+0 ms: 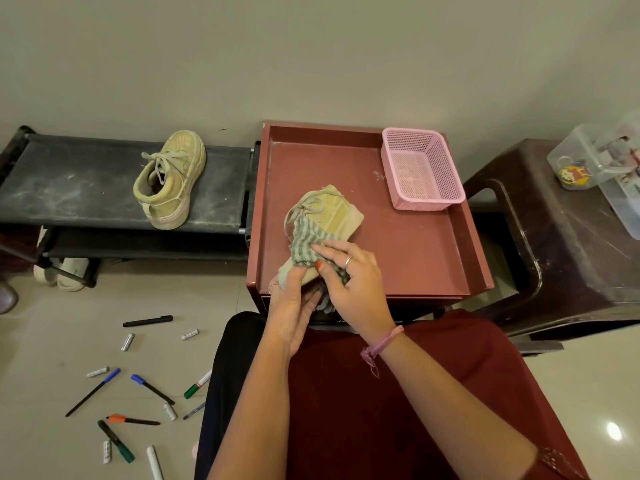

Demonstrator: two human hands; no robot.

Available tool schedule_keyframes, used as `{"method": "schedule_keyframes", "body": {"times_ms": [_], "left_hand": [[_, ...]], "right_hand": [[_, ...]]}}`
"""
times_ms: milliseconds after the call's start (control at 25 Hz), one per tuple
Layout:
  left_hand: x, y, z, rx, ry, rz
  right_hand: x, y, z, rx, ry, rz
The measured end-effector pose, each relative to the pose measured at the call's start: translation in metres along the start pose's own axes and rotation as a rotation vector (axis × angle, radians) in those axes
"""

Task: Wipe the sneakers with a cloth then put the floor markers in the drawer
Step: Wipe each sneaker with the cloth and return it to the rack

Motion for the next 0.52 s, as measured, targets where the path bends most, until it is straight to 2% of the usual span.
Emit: {"method": "schedule_keyframes", "body": {"times_ms": [120, 280, 520], "left_hand": [[0.003, -0.006, 0.001, 0.095, 0.149, -0.067], [0.007, -0.011, 0.002, 0.205, 0.181, -0.157], [0.009, -0.004, 0.004, 0.414, 0.298, -0.206]], "right_hand": [[0.0, 0.011, -0.011, 0.056, 0.062, -0.019], [0.012, 0.02, -0.031, -0.037, 0.1, -0.085], [0.087, 0.022, -0.06, -0.084, 0.429, -0.173]]}}
Point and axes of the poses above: each hand's wrist, its own x-axis towards the middle knuckle, its own y-axis out of the palm, z = x × y, the point moved 1 cm from there along x, towards the middle knuckle, and after that the axes turned 14 degrees about -z, right-handed, at the moved point
